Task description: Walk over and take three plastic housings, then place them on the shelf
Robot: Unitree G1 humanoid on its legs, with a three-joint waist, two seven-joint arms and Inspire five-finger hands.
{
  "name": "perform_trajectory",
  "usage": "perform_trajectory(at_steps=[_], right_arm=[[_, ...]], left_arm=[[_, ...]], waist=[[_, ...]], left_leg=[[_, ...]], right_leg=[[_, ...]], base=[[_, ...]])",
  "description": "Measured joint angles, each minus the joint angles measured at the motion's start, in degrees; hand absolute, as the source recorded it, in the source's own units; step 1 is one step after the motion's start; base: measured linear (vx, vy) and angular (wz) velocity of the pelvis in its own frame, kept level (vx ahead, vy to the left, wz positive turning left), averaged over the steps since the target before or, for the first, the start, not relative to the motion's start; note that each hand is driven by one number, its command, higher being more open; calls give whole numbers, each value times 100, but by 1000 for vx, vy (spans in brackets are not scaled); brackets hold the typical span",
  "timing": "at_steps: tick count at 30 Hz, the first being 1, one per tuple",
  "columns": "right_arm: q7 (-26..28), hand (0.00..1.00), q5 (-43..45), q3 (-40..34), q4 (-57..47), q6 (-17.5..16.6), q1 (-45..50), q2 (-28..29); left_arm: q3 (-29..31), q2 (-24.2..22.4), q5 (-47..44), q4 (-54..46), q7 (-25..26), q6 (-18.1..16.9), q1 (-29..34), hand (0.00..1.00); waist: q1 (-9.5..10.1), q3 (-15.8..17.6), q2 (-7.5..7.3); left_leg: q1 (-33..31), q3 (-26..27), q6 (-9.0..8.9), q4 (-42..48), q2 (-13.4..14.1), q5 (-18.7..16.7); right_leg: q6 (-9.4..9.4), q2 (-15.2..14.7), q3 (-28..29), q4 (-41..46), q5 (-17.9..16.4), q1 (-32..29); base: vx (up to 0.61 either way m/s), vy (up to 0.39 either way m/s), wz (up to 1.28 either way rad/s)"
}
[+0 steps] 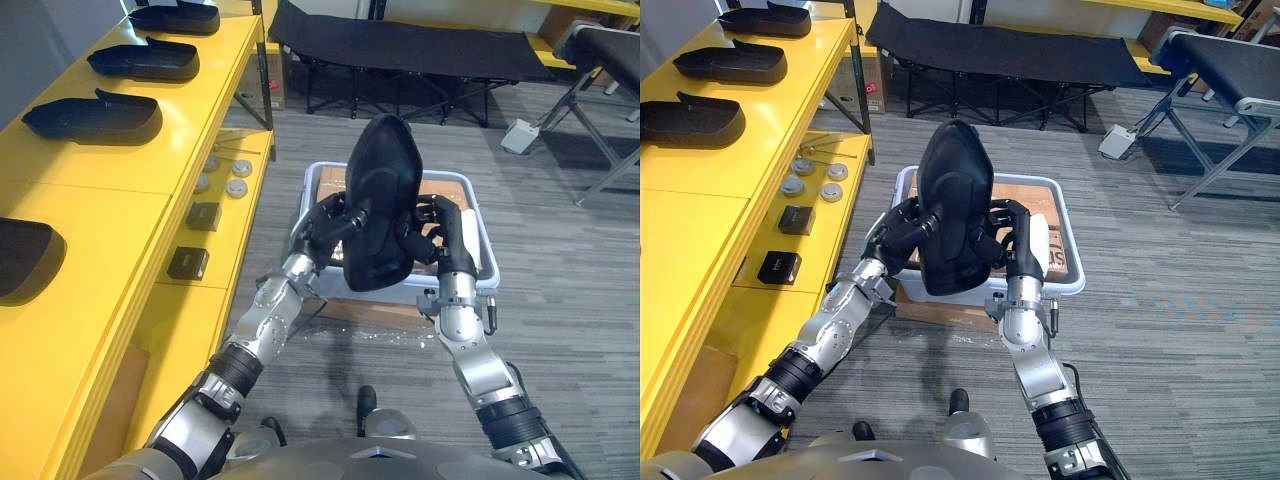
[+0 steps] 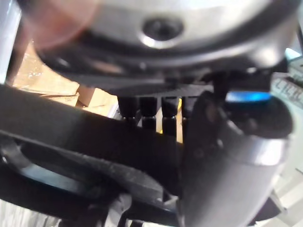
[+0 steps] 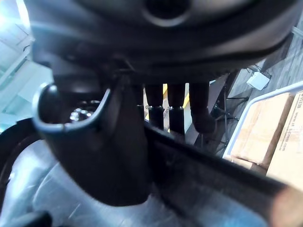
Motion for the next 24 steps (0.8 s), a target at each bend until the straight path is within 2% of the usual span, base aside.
perform_trajectory(at_steps=[7, 9, 13, 17, 21, 24], right_arm=[[184, 100, 415, -17, -303, -6, 54, 32], [204, 100, 622, -46, -779, -17, 220, 32], [198, 100, 667, -135, -1088, -114, 332, 104], [219, 100, 920, -108, -1187, -158, 502, 186], [250, 100, 1292, -84, -1310, -187, 875, 274], [585, 100, 2072, -132, -1311, -502, 1145, 337]], left_arm=[[150, -5, 1349, -1056, 534, 7, 443, 0], [258, -11, 1903, -1675, 593, -76, 758, 0], [220, -55, 2909, -2201, 909, -236, 870, 0], [36, -88, 3845, -2471, 1466, -376, 1054, 0], [-47, -210, 4604, -2488, 2259, -382, 1381, 0], [104, -282, 4899, -2491, 2796, -379, 1546, 0]], waist=[[-2, -3, 10], [19, -6, 35], [90, -8, 43], [97, -40, 102], [88, -112, 242], [77, -124, 264]], left_leg=[[-67, -7, 3, 15, -4, -2], [-78, -18, 4, 14, -5, -5], [-77, -29, 10, 17, -15, -9], [-74, -35, 22, 17, -54, -21], [-76, -21, 24, 6, -67, -40], [-76, -15, 21, 5, -59, -41]], right_leg=[[0, 8, -8, 3, 0, -56], [-2, 13, -18, 4, -2, -60], [-2, 6, -33, 4, -5, -51], [-13, -7, -43, 4, -18, -46], [-17, -15, -39, 5, -32, -90], [-11, -7, -35, 5, -40, -96]], base=[[0, 0, 0], [0, 0, 0], [0, 0, 0], [0, 0, 0], [0, 0, 0], [0, 0, 0]])
